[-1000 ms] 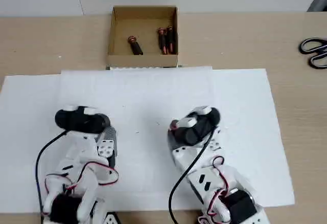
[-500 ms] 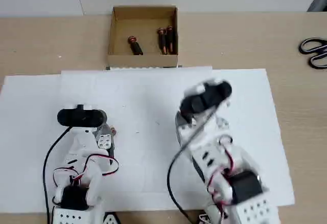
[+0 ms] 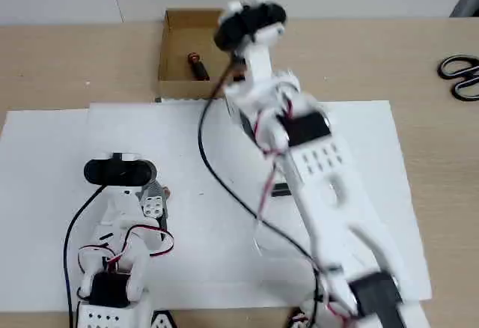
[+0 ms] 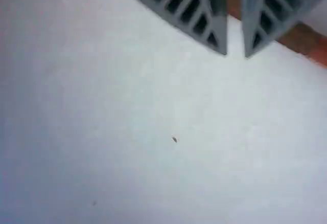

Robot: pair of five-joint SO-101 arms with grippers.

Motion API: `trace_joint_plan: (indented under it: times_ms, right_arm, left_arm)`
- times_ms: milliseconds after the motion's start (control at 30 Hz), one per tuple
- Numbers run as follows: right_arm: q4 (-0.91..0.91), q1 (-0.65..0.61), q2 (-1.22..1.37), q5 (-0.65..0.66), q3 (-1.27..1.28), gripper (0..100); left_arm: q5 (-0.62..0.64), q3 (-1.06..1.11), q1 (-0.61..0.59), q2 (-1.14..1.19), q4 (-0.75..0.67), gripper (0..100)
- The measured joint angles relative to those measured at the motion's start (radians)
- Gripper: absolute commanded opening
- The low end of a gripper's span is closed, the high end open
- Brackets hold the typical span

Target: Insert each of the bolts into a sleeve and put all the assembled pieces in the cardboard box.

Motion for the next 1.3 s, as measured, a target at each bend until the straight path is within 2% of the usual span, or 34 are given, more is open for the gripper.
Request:
trace_joint_plan:
  times_ms: [367, 700, 933, 1133, 1300]
  right_arm:
    - [-0.061, 0.026, 0.687, 0.13, -0.649, 0.3]
    - [-0.094, 0.055, 1.154, 0.229, -1.174, 0.4]
    - [-0.029, 0.055, 1.26, 0.279, -1.289, 1.3]
    - [0.11, 0.055, 1.261, 0.322, -1.29, 19.3]
    - [0.199, 0.055, 1.258, 0.35, -1.326, 19.3]
  left_arm:
    - [0.0, 0.0, 0.0, 0.0, 0.0, 1]
    - [0.002, 0.0, -0.005, 0.0, 0.0, 1]
    - [0.002, 0.0, -0.005, 0.0, 0.0, 1]
    - [0.002, 0.0, -0.005, 0.0, 0.0, 1]
    - [0.002, 0.0, -0.005, 0.0, 0.0, 1]
